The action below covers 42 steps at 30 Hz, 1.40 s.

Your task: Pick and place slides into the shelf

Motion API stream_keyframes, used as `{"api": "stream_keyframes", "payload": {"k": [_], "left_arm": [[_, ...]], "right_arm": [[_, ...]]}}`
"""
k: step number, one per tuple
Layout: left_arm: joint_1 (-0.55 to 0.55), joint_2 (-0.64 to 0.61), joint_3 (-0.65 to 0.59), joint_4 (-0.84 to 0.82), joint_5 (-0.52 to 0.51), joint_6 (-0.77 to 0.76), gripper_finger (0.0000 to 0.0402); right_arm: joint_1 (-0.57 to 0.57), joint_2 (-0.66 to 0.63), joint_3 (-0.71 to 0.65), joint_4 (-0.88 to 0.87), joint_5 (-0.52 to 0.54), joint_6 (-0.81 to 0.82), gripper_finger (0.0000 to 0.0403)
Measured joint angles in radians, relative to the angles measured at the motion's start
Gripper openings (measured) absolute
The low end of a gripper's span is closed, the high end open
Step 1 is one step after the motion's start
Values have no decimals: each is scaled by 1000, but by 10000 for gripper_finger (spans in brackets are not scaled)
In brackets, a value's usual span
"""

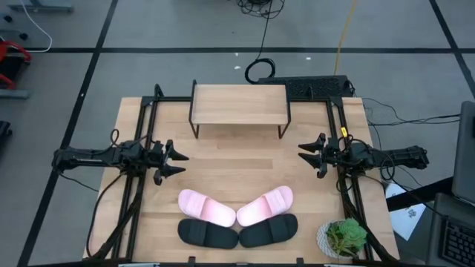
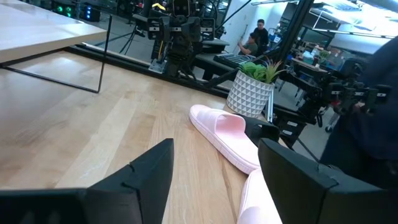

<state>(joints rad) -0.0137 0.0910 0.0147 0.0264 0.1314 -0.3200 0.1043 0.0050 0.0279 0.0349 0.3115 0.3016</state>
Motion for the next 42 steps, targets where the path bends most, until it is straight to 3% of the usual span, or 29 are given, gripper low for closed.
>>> {"api": "stream_keyframes", "payload": {"k": [9, 16, 28, 35, 42], "left_arm": [[0, 0, 0, 0, 0, 0, 234], [0, 0, 0, 0, 0, -1, 234], [0, 0, 0, 21, -1, -2, 234], [-1, 0, 0, 206, -2, -93, 234], [0, 0, 0, 519, -2, -227, 234]], "right_arm": [[0, 0, 0, 63, 1, 17, 173], [0, 0, 0, 297, 1, 159, 173], [0, 16, -1, 698, 2, 88, 173], [0, 74, -1, 926, 0, -9, 173], [0, 155, 3, 970, -2, 11, 173]]}}
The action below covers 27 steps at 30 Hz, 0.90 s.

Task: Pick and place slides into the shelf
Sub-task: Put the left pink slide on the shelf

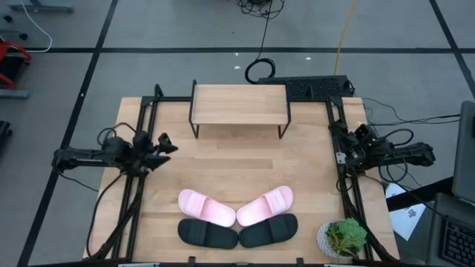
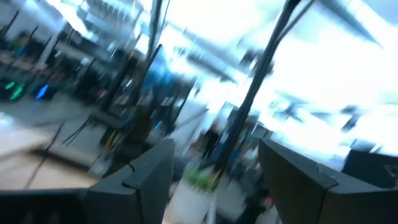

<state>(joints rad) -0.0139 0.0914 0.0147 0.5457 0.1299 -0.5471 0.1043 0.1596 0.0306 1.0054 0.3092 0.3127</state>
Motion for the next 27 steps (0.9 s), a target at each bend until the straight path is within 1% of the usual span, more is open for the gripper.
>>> {"api": "stream_keyframes", "payload": {"k": [4, 9, 11, 15, 18, 23, 27], "left_arm": [[0, 0, 0, 137, 0, -42, 234], [0, 0, 0, 244, 0, 4, 234], [0, 0, 0, 246, -1, 15, 234], [0, 0, 0, 243, -1, -17, 234], [0, 0, 0, 243, -1, -77, 234], [-2, 0, 0, 243, -1, -159, 234], [-2, 0, 3, 238, -7, -197, 234]], "right_arm": [[0, 56, 31, -6, -19, 20, 173], [0, 121, 108, 8, -76, -8, 173], [0, 143, 136, -1, -100, -19, 173], [0, 179, 188, 4, -145, -29, 173], [0, 209, 216, -3, -182, -30, 173], [0, 264, 259, -1, -209, -30, 173], [0, 328, 297, -6, -238, -26, 173]]}}
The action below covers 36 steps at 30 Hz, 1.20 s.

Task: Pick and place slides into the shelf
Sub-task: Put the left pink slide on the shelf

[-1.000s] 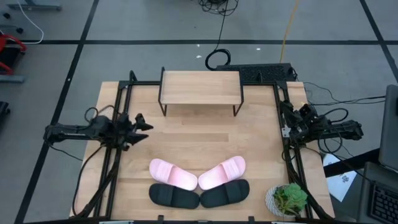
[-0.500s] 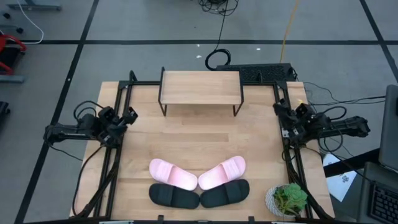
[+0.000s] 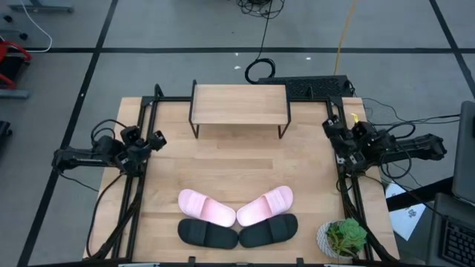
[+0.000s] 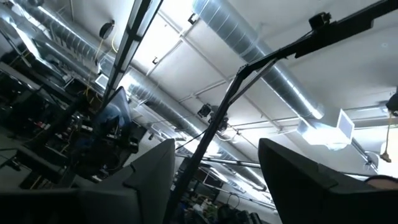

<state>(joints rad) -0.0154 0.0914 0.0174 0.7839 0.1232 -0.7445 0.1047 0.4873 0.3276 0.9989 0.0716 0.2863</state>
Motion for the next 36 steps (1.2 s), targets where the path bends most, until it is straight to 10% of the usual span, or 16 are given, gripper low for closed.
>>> {"api": "stream_keyframes", "payload": {"k": [11, 25, 36], "left_arm": [[-42, 62, 286, -386, -53, 29, 234], [-188, 608, 944, -1097, 6, 20, 234], [-359, 856, 1056, -1209, 25, -137, 234]], "right_arm": [[2, 220, 254, -67, -186, -27, 173], [120, 562, 703, -494, -231, -218, 173], [153, 832, 911, -788, -197, -248, 173]]}}
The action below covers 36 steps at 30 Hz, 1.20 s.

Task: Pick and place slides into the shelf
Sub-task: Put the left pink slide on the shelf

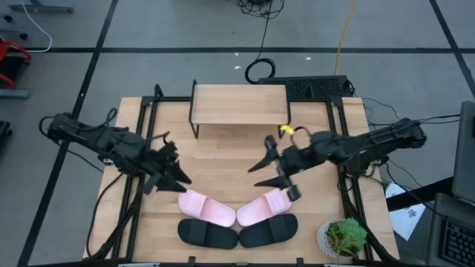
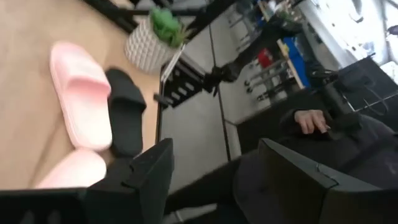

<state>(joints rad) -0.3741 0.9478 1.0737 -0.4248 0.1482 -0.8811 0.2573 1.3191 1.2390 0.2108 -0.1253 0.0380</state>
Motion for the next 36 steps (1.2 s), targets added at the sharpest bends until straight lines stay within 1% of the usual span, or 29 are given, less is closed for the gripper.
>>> {"api": "stream_keyframes", "payload": {"k": [3, 7, 15, 19, 23, 28, 31, 36], "left_arm": [[-35, 14, 0, -13, -33, -30, 234], [-78, 13, 0, -27, -44, -22, 234], [-162, 14, 0, -30, -154, -72, 234], [-210, 17, 0, -74, -228, -125, 234], [-257, 49, 0, -153, -260, -213, 234], [-303, 136, 0, -219, -262, -328, 234], [-313, 192, 0, -258, -264, -377, 234], [-312, 264, -1, -370, -316, -483, 234]], "right_arm": [[0, 58, 7, -24, 0, 4, 173], [6, 126, 8, -18, 2, 29, 173], [40, 231, 9, -35, 6, 26, 173], [59, 236, 9, -70, 86, 16, 173], [75, 236, 8, -70, 156, 10, 173], [89, 235, 8, -58, 172, 2, 173], [92, 235, 8, -57, 181, 1, 173], [92, 235, 8, -40, 181, 2, 173]]}}
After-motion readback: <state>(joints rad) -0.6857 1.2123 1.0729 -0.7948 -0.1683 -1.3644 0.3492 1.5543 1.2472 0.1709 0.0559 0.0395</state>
